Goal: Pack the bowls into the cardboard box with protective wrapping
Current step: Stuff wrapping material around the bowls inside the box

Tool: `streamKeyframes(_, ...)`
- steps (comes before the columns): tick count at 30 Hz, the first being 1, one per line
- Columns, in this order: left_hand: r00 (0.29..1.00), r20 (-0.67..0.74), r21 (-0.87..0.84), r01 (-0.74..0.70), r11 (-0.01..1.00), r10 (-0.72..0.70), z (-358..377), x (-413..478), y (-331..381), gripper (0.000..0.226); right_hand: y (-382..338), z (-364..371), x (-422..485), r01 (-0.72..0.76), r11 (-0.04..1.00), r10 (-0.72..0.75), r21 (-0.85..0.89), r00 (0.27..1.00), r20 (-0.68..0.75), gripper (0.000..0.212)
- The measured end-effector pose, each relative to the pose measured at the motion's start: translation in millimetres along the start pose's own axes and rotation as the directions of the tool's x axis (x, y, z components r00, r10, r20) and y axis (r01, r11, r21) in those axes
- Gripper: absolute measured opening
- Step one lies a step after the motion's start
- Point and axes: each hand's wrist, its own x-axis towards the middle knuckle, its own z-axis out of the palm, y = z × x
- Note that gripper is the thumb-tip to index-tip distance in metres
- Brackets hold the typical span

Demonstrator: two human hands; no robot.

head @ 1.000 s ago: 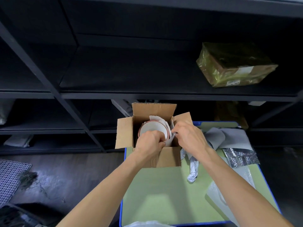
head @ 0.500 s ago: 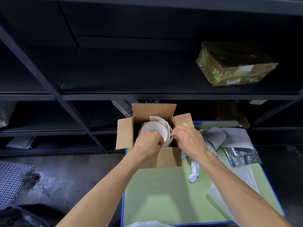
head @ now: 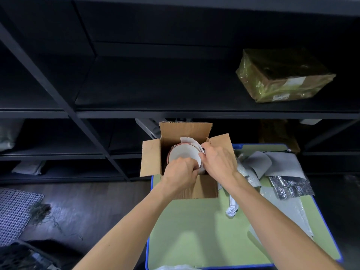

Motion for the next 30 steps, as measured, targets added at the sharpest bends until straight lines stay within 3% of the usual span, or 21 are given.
streamKeyframes(5,1.000,-0.020,0.007,0.014,1.000,-0.013,3,-2,0,0.025,-10,-2,6,-0.067,0.995,0.073,-0.080,0.995,0.073,0.015)
streamKeyframes(11,0.997,-0.002,-0.029,0.074,0.997,-0.074,3,1,0,0.026,-14,7,8,-0.105,0.994,0.108,-0.024,0.986,0.127,0.036)
streamKeyframes(15,0.993,0.045,-0.057,0.109,0.992,-0.106,-3,6,-1,0.027,-15,8,10,-0.112,0.993,0.117,-0.044,0.985,0.129,0.037)
streamKeyframes(21,0.991,0.099,-0.113,0.103,0.988,-0.091,-3,6,-5,0.029,-9,2,5,-0.078,0.989,0.084,-0.126,0.995,0.044,0.012)
streamKeyframes(30,0.990,0.130,-0.124,0.078,0.989,-0.061,-11,9,-10,0.015,-2,6,5,-0.042,0.995,0.044,-0.093,0.999,0.019,0.014)
